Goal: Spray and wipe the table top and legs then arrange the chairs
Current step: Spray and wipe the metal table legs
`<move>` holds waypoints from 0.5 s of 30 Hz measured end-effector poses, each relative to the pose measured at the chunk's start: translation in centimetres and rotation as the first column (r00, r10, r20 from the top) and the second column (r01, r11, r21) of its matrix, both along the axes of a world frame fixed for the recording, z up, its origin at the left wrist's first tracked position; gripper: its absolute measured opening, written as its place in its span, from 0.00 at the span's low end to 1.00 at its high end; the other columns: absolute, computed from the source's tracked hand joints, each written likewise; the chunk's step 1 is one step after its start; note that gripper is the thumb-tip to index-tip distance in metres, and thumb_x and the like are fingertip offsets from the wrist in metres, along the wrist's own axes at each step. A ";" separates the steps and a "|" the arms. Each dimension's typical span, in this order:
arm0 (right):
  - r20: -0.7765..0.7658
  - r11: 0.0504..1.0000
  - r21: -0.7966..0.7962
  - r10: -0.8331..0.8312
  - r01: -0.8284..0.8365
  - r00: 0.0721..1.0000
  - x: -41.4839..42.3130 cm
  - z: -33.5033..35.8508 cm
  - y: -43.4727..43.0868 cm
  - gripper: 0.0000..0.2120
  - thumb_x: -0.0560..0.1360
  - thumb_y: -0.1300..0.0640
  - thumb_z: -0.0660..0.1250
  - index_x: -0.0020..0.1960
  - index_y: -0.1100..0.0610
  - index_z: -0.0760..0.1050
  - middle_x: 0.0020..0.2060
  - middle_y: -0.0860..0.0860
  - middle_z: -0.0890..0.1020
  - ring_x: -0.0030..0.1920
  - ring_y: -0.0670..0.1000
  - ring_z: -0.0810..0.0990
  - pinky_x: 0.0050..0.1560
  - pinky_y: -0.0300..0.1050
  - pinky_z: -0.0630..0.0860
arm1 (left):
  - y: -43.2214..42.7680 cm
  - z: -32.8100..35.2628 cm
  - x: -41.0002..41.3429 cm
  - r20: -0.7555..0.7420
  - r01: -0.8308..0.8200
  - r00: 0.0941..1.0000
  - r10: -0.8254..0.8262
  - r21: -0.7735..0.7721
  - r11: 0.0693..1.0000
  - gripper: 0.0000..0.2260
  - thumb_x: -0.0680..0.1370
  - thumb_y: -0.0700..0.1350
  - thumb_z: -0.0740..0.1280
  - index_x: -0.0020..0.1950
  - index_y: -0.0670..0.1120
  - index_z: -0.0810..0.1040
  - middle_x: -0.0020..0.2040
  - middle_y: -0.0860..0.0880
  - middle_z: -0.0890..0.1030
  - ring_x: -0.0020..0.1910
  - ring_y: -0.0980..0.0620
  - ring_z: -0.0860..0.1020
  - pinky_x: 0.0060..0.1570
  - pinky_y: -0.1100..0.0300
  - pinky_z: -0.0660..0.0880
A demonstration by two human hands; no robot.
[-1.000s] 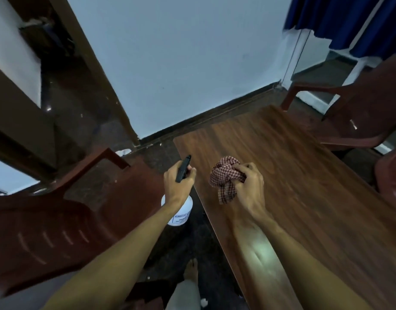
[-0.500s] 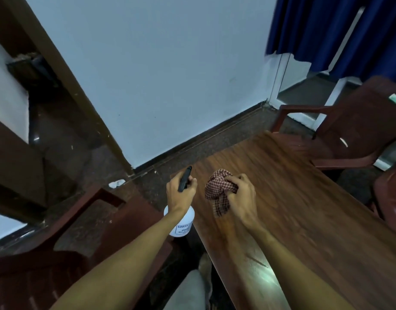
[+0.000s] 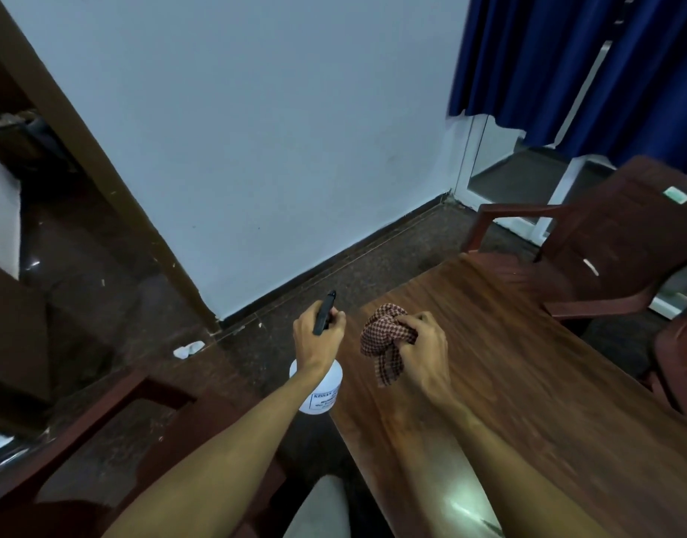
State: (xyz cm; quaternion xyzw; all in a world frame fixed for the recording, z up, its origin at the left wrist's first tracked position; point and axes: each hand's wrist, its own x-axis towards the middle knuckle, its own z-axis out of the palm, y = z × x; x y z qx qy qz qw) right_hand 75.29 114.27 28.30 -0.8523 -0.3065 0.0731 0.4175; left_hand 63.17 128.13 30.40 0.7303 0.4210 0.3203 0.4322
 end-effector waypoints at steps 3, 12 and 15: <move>0.010 1.000 0.001 -0.022 0.022 1.000 1.3 0.0 2.1 0.22 0.68 0.70 0.68 0.59 0.56 0.83 0.48 0.47 0.77 0.51 0.49 0.77 0.50 0.39 0.71 | 2.4 -0.5 1.9 0.008 0.042 0.999 -0.042 -0.024 0.999 0.04 0.78 0.42 0.73 0.45 0.44 0.82 0.37 0.49 0.82 0.35 0.54 0.81 0.37 0.67 0.76; 0.024 0.990 -0.033 -0.137 0.138 0.990 6.1 0.4 9.8 0.25 0.65 0.71 0.66 0.60 0.57 0.82 0.49 0.48 0.76 0.51 0.48 0.75 0.50 0.38 0.70 | 11.0 -1.7 7.9 0.007 0.183 0.983 -0.183 -0.064 0.981 0.05 0.78 0.42 0.73 0.43 0.45 0.81 0.35 0.49 0.82 0.32 0.53 0.81 0.35 0.63 0.78; 0.029 0.985 -0.019 -0.171 0.171 0.985 7.6 1.1 11.0 0.24 0.66 0.71 0.67 0.60 0.57 0.82 0.49 0.47 0.76 0.50 0.46 0.74 0.50 0.35 0.69 | 12.7 -1.1 9.7 0.004 0.221 0.975 -0.221 -0.039 0.975 0.04 0.78 0.42 0.73 0.43 0.45 0.81 0.35 0.49 0.82 0.32 0.53 0.81 0.35 0.60 0.80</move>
